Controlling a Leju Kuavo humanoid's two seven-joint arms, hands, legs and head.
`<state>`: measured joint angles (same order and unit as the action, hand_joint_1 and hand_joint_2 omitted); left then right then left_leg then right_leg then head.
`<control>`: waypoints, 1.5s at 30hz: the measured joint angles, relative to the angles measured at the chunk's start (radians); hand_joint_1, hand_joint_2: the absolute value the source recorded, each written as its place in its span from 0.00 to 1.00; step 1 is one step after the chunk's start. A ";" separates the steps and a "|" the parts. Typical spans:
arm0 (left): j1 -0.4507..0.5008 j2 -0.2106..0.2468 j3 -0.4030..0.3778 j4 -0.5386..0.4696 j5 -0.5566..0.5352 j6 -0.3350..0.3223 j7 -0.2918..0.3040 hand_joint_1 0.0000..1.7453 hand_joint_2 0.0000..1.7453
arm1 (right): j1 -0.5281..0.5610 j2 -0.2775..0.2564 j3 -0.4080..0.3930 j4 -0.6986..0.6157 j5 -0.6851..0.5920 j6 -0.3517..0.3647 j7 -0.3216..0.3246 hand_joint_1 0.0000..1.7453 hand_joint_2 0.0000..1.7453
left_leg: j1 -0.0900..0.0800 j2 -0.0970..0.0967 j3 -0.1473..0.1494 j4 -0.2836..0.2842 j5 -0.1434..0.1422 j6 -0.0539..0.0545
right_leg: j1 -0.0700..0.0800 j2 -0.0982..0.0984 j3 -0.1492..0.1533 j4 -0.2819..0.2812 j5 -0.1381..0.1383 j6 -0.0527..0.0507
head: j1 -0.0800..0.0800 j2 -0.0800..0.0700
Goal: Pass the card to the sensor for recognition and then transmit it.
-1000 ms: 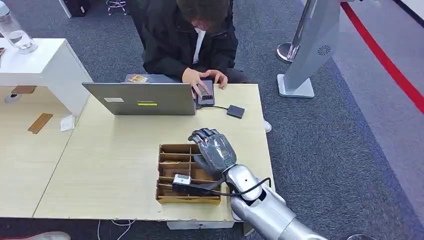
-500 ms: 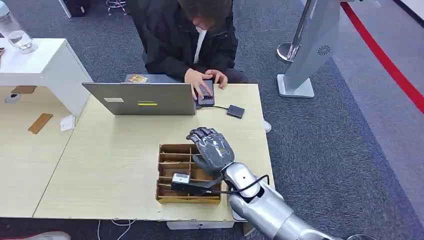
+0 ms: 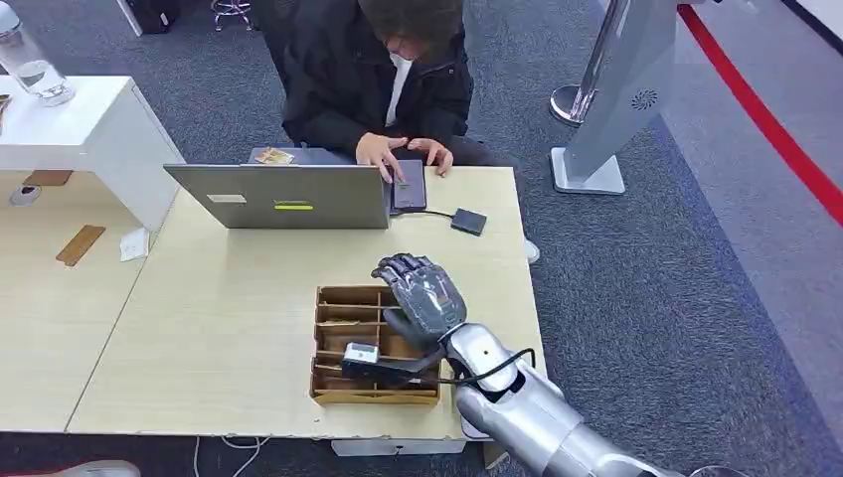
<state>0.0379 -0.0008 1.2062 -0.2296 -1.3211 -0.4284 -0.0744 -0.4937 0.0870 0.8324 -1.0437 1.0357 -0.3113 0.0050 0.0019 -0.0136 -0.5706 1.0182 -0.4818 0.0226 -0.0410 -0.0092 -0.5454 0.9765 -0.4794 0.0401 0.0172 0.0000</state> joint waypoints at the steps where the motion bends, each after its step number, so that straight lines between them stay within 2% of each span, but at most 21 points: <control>1: 0.001 0.000 0.001 0.000 0.000 0.000 0.000 0.00 0.00 | 0.000 0.000 0.001 0.002 -0.002 -0.001 -0.001 0.33 1.00 | 0.000 0.000 0.000 0.000 0.000 0.000 | 0.000 0.000 0.000 0.000 0.000 0.000 | 0.000 0.000; 29: 0.016 -0.003 0.042 -0.006 -0.011 -0.025 -0.008 0.00 0.00 | 0.011 -0.034 0.006 -0.014 -0.019 -0.017 0.000 0.31 1.00 | 0.000 0.000 0.000 0.000 0.000 0.000 | 0.000 0.000 0.000 0.000 0.000 0.000 | 0.000 0.000; 45: 0.028 -0.039 0.101 -0.074 -0.044 -0.078 -0.009 0.00 0.00 | 0.051 -0.068 -0.017 -0.082 -0.016 -0.035 0.002 0.32 1.00 | 0.000 0.000 0.000 0.000 0.000 0.000 | 0.000 0.000 0.000 0.000 0.000 0.000 | 0.000 0.000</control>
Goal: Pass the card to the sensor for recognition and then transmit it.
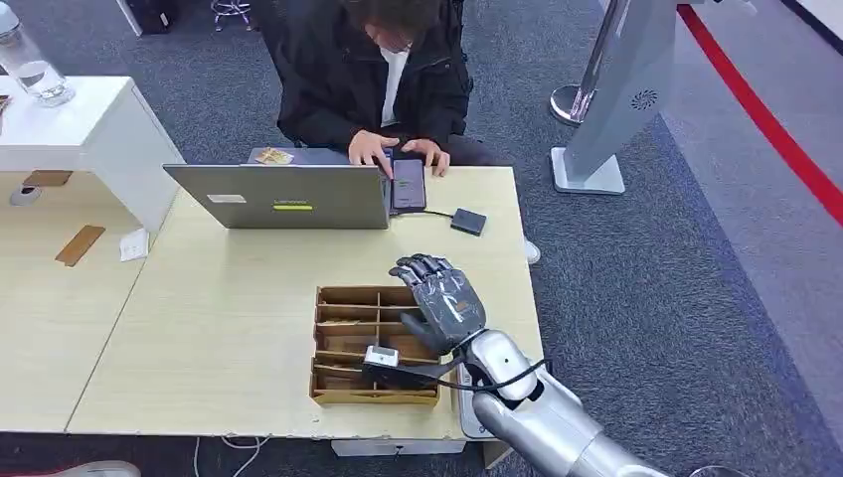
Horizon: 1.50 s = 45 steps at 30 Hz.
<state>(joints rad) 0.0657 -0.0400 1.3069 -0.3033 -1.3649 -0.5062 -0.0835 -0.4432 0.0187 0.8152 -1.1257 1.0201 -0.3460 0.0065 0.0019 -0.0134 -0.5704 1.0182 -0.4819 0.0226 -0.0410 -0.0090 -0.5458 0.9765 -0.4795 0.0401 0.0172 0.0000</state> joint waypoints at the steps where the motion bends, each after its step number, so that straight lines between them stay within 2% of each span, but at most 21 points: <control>1: 0.000 -0.002 0.002 -0.005 -0.001 -0.001 0.000 0.00 0.00 | 0.002 -0.001 0.000 -0.003 0.000 0.000 0.000 0.33 1.00 | 0.000 0.000 0.000 0.000 0.000 0.000 | 0.000 0.000 0.000 0.000 0.000 0.000 | 0.000 0.000; 4: 0.001 -0.008 0.013 -0.015 -0.005 -0.006 0.000 0.00 0.00 | 0.009 -0.006 -0.002 -0.014 0.002 0.000 -0.002 0.35 1.00 | 0.000 0.000 0.000 0.000 0.000 0.000 | 0.000 0.000 0.000 0.000 0.000 0.000 | 0.000 0.000; 7: 0.002 -0.015 0.019 -0.031 -0.011 -0.016 -0.001 0.00 0.00 | 0.015 -0.013 -0.003 -0.023 0.003 -0.001 -0.002 0.42 1.00 | 0.000 0.000 0.000 0.000 0.000 0.000 | 0.000 0.000 0.000 0.000 0.000 0.000 | 0.000 0.000; 14: 0.004 -0.026 0.035 -0.054 -0.015 -0.019 -0.002 0.00 0.00 | 0.021 -0.023 -0.007 -0.032 0.003 -0.003 -0.002 0.44 1.00 | 0.000 0.000 0.000 0.000 0.000 0.000 | 0.000 0.000 0.000 0.000 0.000 0.000 | 0.000 0.000; 45: 0.004 -0.039 0.061 -0.080 -0.043 -0.039 -0.009 0.00 0.00 | 0.027 -0.026 0.000 -0.030 0.000 0.000 -0.010 0.44 1.00 | 0.000 0.000 0.000 0.000 0.000 0.000 | 0.000 0.000 0.000 0.000 0.000 0.000 | 0.000 0.000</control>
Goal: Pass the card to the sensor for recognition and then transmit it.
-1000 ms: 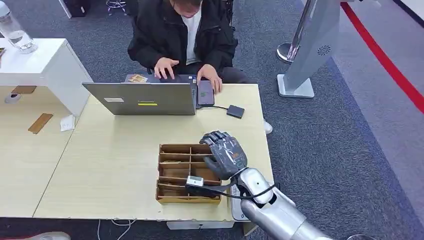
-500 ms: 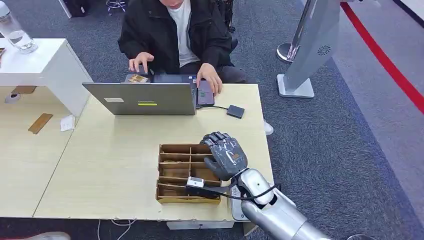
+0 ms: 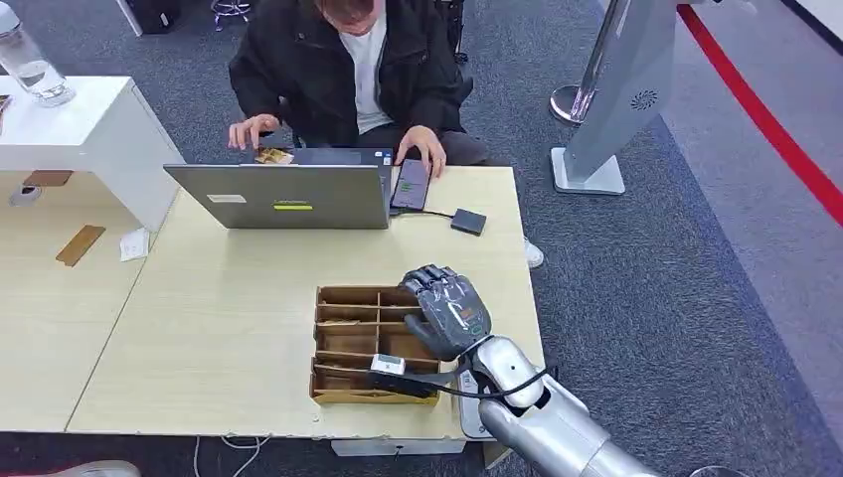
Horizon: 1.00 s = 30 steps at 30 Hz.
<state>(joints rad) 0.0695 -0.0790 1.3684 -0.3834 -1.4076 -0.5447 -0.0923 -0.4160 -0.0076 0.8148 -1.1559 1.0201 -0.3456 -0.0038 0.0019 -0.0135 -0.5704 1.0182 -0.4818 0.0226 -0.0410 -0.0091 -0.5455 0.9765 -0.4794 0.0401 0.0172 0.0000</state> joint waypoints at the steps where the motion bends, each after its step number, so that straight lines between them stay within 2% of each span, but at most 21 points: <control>1: 0.000 0.000 0.001 0.000 0.000 0.000 0.000 0.00 0.00 | 0.000 0.000 0.000 0.000 0.000 0.000 0.000 0.45 1.00 | 0.000 0.000 0.000 0.000 0.000 0.000 | 0.000 0.000 0.000 0.000 0.000 0.000 | 0.000 0.000; 9: 0.000 -0.001 0.005 -0.007 0.000 0.000 0.000 0.00 0.00 | 0.000 0.000 0.002 0.002 0.000 0.000 0.000 0.46 1.00 | 0.000 0.000 0.000 0.000 0.000 0.000 | 0.000 0.000 0.000 0.000 0.000 0.000 | 0.000 0.000; 10: 0.000 -0.001 0.005 -0.007 0.000 0.000 0.000 0.00 0.00 | 0.000 0.000 0.002 0.002 0.000 0.000 0.000 0.49 1.00 | 0.000 0.000 0.000 0.000 0.000 0.000 | 0.000 0.000 0.000 0.000 0.000 0.000 | 0.000 0.000; 20: 0.000 -0.001 0.005 -0.007 -0.001 0.000 0.000 0.00 0.00 | 0.000 0.000 0.002 0.003 0.000 0.000 0.000 0.50 1.00 | 0.000 0.000 0.000 0.000 0.000 0.000 | 0.000 0.000 0.000 0.000 0.000 0.000 | 0.000 0.000; 23: 0.000 -0.001 0.005 -0.007 -0.001 0.000 0.000 0.00 0.00 | 0.000 0.000 0.003 0.004 0.000 0.000 0.000 0.45 1.00 | 0.000 0.000 0.000 0.000 0.000 0.000 | 0.000 0.000 0.000 0.000 0.000 0.000 | 0.000 0.000; 30: 0.000 -0.001 0.005 -0.008 -0.001 0.000 0.000 0.00 0.00 | 0.000 0.000 0.003 0.004 0.000 0.000 0.000 0.48 1.00 | 0.000 0.000 0.000 0.000 0.000 0.000 | 0.000 0.000 0.000 0.000 0.000 0.000 | 0.000 0.000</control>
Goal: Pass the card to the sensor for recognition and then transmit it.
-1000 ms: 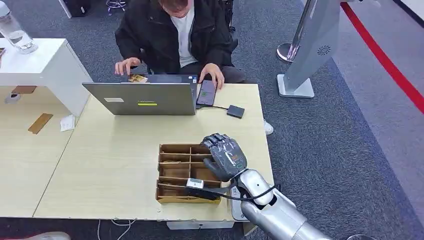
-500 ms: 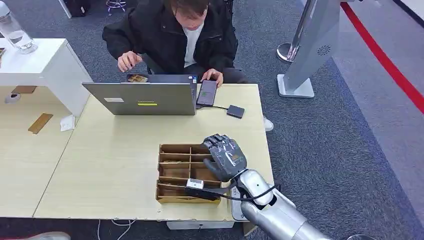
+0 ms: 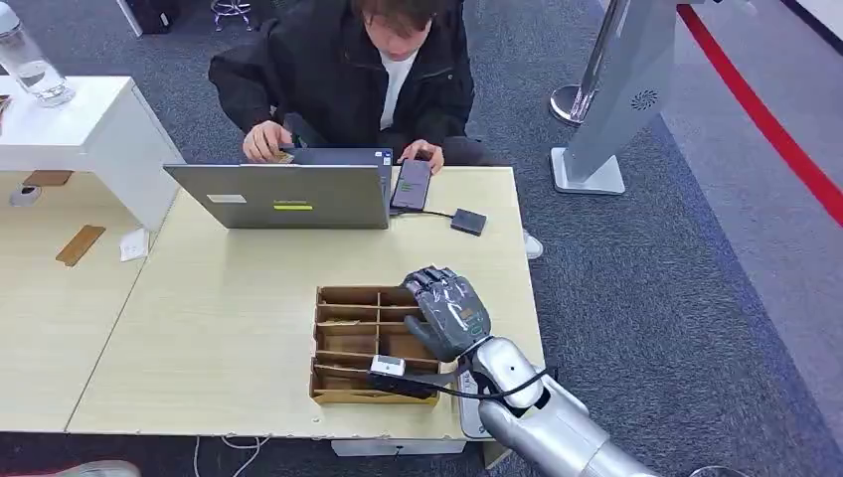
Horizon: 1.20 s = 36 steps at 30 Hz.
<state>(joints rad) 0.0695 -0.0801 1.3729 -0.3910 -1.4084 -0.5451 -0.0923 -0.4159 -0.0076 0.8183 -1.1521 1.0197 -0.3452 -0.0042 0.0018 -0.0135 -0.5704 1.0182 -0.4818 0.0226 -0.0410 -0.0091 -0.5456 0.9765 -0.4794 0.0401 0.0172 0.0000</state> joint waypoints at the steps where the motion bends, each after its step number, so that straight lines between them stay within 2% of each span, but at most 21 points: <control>1: 0.000 0.000 0.000 0.000 0.000 0.000 0.000 0.00 0.00 | 0.000 0.000 0.000 0.000 0.000 0.000 0.000 0.48 1.00 | 0.000 0.000 0.000 0.000 0.000 0.000 | 0.000 0.000 0.000 0.000 0.000 0.000 | 0.000 0.000; 10: 0.000 0.000 0.000 0.000 0.000 0.000 0.000 0.00 0.00 | 0.000 0.000 0.000 0.000 0.000 0.000 0.000 0.48 1.00 | 0.000 0.000 0.000 0.000 0.000 0.000 | 0.000 0.000 0.000 0.000 0.000 0.000 | 0.000 0.000; 19: 0.000 0.000 0.001 0.000 -0.006 -0.005 -0.002 0.00 0.00 | -0.001 0.000 0.001 0.006 -0.003 0.004 0.000 0.61 1.00 | 0.000 0.000 0.000 0.000 0.000 0.000 | 0.000 0.000 0.000 0.000 0.000 0.000 | 0.000 0.000; 36: 0.000 0.000 0.008 -0.001 -0.010 -0.006 -0.002 0.00 0.00 | -0.003 0.000 0.002 0.014 -0.006 0.004 0.000 0.61 1.00 | 0.000 0.000 0.000 0.000 0.000 0.000 | 0.000 0.000 0.000 0.000 0.000 0.000 | 0.000 0.000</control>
<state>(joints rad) 0.0696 -0.0801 1.3806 -0.3922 -1.4179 -0.5509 -0.0946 -0.4184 -0.0076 0.8206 -1.1376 1.0140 -0.3414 -0.0042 0.0018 -0.0136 -0.5705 1.0182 -0.4818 0.0226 -0.0410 -0.0091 -0.5455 0.9765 -0.4794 0.0401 0.0172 0.0000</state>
